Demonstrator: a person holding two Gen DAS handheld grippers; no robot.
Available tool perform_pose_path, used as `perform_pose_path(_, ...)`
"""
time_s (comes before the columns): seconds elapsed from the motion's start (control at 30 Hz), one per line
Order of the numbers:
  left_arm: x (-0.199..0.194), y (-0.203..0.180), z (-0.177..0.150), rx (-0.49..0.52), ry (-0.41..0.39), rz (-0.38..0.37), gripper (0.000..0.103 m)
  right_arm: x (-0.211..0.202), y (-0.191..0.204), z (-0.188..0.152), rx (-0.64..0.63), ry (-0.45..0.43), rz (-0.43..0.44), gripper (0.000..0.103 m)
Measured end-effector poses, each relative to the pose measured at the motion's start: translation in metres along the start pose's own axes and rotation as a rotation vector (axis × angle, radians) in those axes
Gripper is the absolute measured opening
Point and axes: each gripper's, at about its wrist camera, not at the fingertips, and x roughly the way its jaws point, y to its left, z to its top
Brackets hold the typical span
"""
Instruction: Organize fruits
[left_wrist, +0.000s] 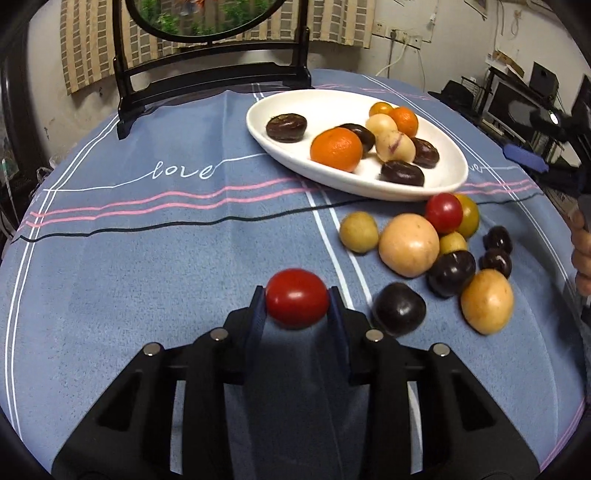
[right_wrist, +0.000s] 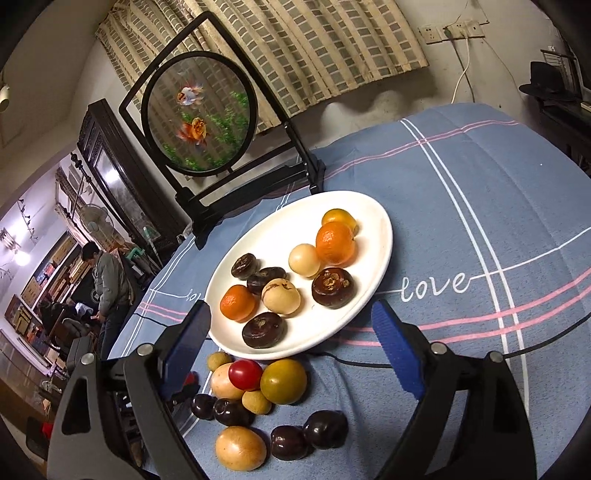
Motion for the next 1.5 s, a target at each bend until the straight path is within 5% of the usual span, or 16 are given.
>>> perform_pose_path(0.3, 0.0, 0.001, 0.001, 0.001, -0.001, -0.012, 0.034, -0.008, 0.0, -0.033, -0.089, 0.116, -0.07, 0.088)
perform_pose_path(0.5, 0.0, -0.001, 0.001, 0.013, 0.001, -0.006, 0.034, -0.005, 0.001, -0.067, -0.217, 0.192, -0.175, 0.054)
perform_pose_path(0.6, 0.0, -0.002, 0.001, 0.016, 0.001, -0.003, 0.034, 0.0, 0.017, -0.077, -0.328, 0.19, -0.207, 0.045)
perform_pose_path(1.07, 0.0, -0.005, 0.0, 0.026, 0.003, 0.006, 0.037, 0.017, 0.007, -0.063, -0.262, 0.219, -0.137, 0.037)
perform_pose_path(1.23, 0.0, -0.007, 0.0, 0.029, 0.004, 0.002, 0.039, 0.007, 0.024, -0.074, -0.411, 0.214, -0.191, 0.029)
perform_pose_path(1.5, 0.0, -0.009, 0.0, 0.036, 0.0, -0.018, 0.045, 0.011, 0.02, -0.07, -0.39, 0.212, -0.178, 0.028)
